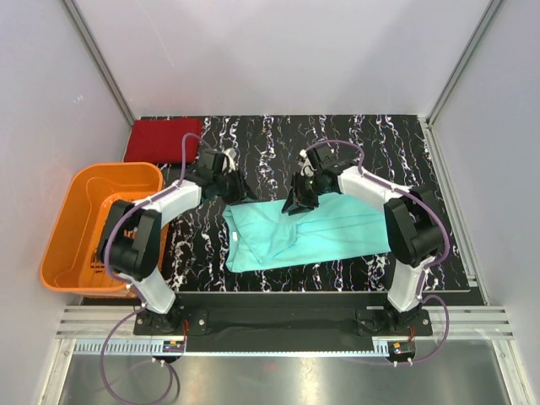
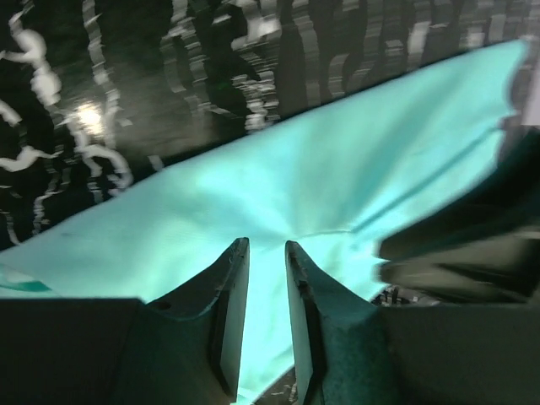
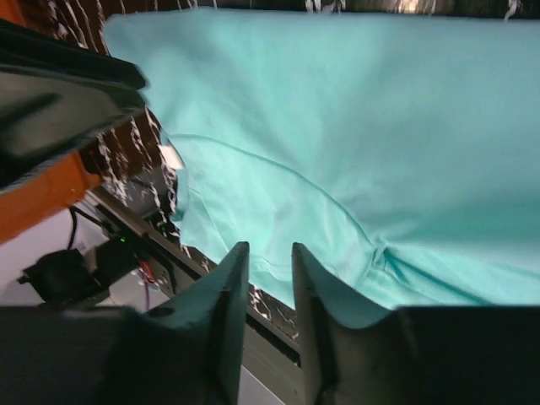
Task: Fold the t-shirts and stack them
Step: Fold the tshirt
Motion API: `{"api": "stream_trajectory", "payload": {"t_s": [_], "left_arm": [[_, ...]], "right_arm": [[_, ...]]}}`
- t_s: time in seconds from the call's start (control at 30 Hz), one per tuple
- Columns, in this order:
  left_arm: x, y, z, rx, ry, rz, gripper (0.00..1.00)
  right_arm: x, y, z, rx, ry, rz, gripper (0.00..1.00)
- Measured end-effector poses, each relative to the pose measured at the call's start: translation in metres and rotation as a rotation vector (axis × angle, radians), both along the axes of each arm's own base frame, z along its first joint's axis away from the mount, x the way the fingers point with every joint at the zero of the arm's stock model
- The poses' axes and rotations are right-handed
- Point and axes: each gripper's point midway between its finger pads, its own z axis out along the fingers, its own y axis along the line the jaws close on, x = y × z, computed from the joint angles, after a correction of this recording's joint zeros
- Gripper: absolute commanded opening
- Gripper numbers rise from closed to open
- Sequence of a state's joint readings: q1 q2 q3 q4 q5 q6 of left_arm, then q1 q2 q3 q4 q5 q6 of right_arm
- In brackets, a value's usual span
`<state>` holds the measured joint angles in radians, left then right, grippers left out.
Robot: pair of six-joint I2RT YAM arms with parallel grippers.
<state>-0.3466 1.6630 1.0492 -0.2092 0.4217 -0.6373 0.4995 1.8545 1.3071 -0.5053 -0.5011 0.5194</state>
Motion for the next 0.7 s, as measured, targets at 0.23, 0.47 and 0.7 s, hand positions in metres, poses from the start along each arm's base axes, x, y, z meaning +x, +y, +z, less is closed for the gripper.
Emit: {"api": "stream_trajectory", "payload": {"t_s": [0.23, 0.47, 0.7], "left_arm": [[-0.005, 0.017, -0.05, 0.047, 0.124, 0.029, 0.25], [-0.017, 0.03, -0.07, 0.062, 0.155, 0.045, 0.22], [-0.023, 0.033, -0.072, 0.068, 0.153, 0.039, 0.27]], "right_arm": [[0.028, -0.009, -0.018, 0.084, 0.066, -0.078, 0.15], [0.027, -0.056, -0.061, 0.068, 0.155, -0.195, 0.13], [0.021, -0.072, -0.073, 0.088, 0.196, -0.237, 0.2]]}}
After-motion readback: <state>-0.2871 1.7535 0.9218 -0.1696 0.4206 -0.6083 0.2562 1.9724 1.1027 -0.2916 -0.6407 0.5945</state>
